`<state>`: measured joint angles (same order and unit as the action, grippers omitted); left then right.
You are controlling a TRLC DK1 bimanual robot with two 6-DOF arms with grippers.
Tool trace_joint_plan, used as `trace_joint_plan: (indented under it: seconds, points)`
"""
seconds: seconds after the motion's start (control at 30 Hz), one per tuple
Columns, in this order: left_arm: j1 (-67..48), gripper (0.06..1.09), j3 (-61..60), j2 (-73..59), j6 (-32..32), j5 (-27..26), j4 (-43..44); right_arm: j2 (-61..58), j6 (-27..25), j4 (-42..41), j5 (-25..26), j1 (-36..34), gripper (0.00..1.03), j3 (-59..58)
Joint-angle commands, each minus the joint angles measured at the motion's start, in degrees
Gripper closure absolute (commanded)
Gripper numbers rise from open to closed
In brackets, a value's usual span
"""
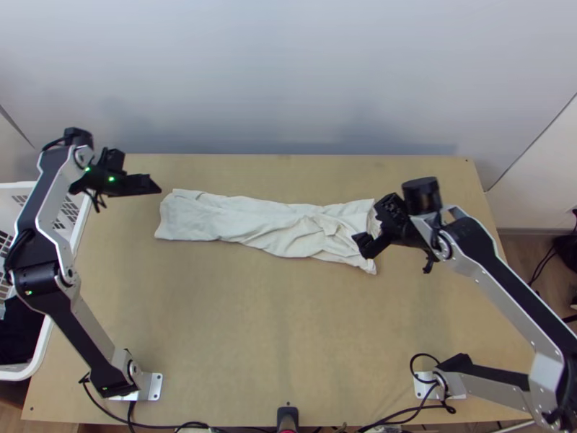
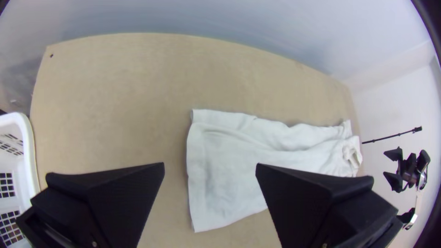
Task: Fold the t-shirt
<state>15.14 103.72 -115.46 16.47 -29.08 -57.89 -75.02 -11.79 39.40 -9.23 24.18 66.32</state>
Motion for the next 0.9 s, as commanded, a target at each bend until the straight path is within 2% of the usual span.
trace_joint_plan:
  seconds: [0.0, 0.47, 0.87]
  points:
    - [3.6, 0.12, -5.6, 1.0, 1.2, -6.0, -0.9, 4.2, 7.0, 0.1, 0.1, 0.4, 0.03, 1.6]
    - [3.1, 0.12, -5.9, -4.1, 1.5, -11.2, -0.6, 5.5, 8.5, 6.5, 0.2, 0.2, 0.03, 5.9]
    - [-0.2, 0.12, -1.0, -8.9, -0.5, -12.1, -2.1, 4.6, 9.1, 7.5, 0.2, -0.2, 0.03, 8.6]
